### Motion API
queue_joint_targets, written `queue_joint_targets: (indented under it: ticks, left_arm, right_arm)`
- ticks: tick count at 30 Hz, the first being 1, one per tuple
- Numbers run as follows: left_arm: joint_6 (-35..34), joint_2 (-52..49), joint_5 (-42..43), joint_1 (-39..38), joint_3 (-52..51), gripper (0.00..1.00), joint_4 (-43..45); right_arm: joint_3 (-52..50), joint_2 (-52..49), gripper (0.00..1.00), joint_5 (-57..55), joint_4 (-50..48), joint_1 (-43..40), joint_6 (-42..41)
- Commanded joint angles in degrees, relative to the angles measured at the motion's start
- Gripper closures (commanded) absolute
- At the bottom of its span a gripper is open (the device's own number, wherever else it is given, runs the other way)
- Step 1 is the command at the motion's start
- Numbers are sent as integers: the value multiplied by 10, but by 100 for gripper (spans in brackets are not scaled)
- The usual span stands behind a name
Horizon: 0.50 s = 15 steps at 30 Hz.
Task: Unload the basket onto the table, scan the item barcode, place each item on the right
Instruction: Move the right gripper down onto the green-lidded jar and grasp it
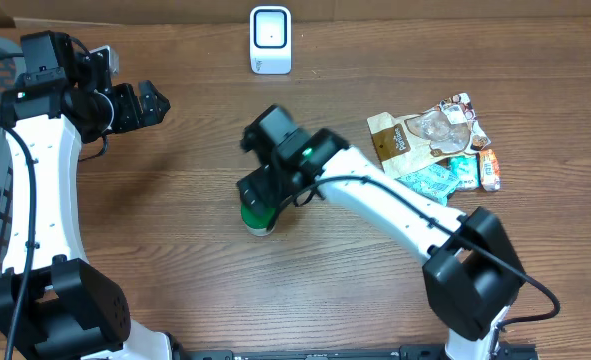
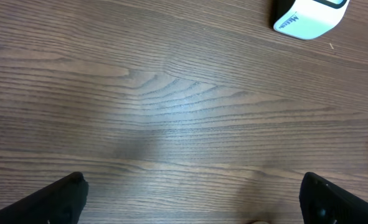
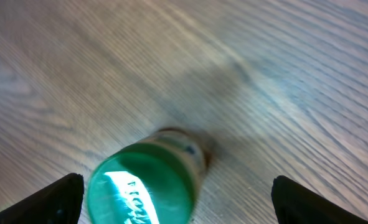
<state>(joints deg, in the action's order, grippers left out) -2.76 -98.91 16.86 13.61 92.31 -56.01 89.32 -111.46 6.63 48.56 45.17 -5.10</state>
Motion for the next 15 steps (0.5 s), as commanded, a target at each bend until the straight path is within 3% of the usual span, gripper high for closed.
queue_joint_targets:
  ticks: [1,15]
  left_arm:
    - [13,3,-8,-2,15,0,1]
    - [13,3,-8,-2,15,0,1]
  right_arm:
    - [14,-3,5,-94,11,33,27]
    - [14,-39,11,-64,10,50,26]
